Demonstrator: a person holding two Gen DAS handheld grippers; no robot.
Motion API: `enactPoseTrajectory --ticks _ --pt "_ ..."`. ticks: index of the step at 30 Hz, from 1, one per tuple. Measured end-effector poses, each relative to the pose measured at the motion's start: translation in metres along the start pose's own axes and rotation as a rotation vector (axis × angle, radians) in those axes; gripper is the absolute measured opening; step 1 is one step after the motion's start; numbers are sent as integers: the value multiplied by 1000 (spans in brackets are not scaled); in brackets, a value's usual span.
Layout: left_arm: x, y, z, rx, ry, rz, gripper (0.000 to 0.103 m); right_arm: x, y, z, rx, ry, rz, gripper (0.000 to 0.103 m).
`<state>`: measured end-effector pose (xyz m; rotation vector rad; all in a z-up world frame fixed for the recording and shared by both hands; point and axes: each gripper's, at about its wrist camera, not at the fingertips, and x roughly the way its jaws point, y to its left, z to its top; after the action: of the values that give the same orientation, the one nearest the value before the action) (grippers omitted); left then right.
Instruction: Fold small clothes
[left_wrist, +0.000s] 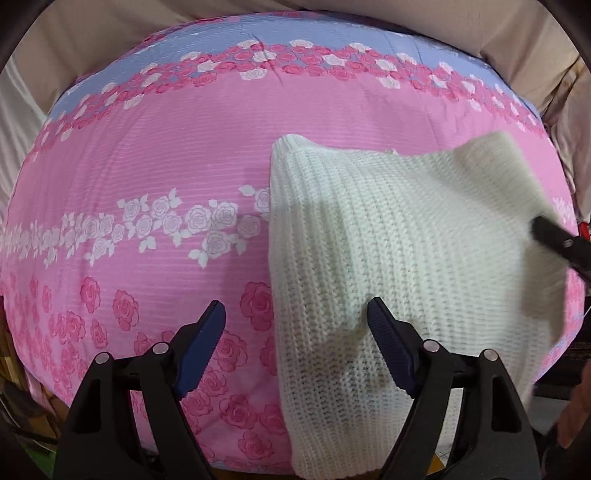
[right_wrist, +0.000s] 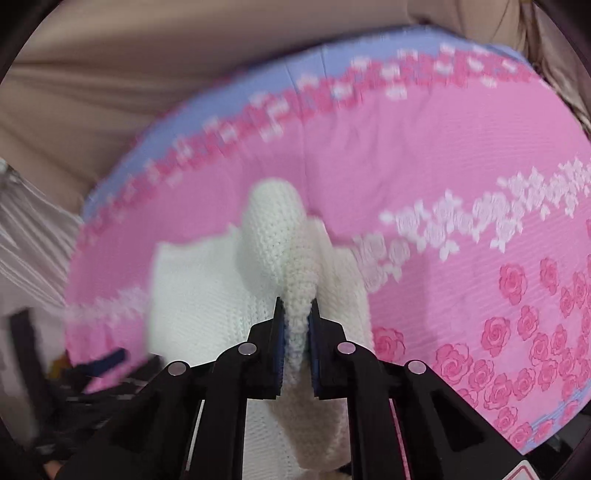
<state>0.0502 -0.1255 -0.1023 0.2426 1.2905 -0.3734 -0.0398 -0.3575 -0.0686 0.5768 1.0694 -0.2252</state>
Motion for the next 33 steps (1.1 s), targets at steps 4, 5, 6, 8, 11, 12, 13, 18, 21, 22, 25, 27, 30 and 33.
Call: enactPoseTrajectory --ticks 4,5,6,8,11,12,13,18,21,22,25,27,30,33 --pt "14 -6 -3 23 20 25 81 46 -24 -11 -24 132 -91 17" --pt "13 -6 -3 21 16 29 82 49 -27 -14 -23 114 -82 19" --pt "12 -5 -3 22 16 29 82 42 -27 -13 -13 96 -71 22" --pt "10 -4 -2 15 19 25 81 20 -23 -12 18 62 -52 29" --pt "6 -4 -3 6 26 13 80 1 -26 -21 45 32 -31 52" --pt "4 -4 -4 12 21 15 80 -3 -26 -28 44 33 -47 53" --pt "3 -4 -4 16 18 16 80 -4 -26 -35 40 42 -64 52" --pt "-1 -6 -6 24 19 18 80 0 -23 -67 36 101 -60 52" --pt "-4 -6 -7 26 16 18 80 -2 -12 -74 6 85 -97 41" --pt "-5 -7 -7 27 13 19 80 -5 -8 -73 -6 70 -100 36" --pt "-3 -8 -8 27 21 17 80 -2 -10 -72 -15 74 -138 35" --pt "0 -8 -9 23 30 12 80 18 -24 -76 -2 110 -165 38" --pt "-2 -6 -11 18 22 12 81 19 -37 -79 75 125 -104 47" --pt "-3 -2 -12 -19 24 -20 83 2 -35 -74 59 77 -103 55"
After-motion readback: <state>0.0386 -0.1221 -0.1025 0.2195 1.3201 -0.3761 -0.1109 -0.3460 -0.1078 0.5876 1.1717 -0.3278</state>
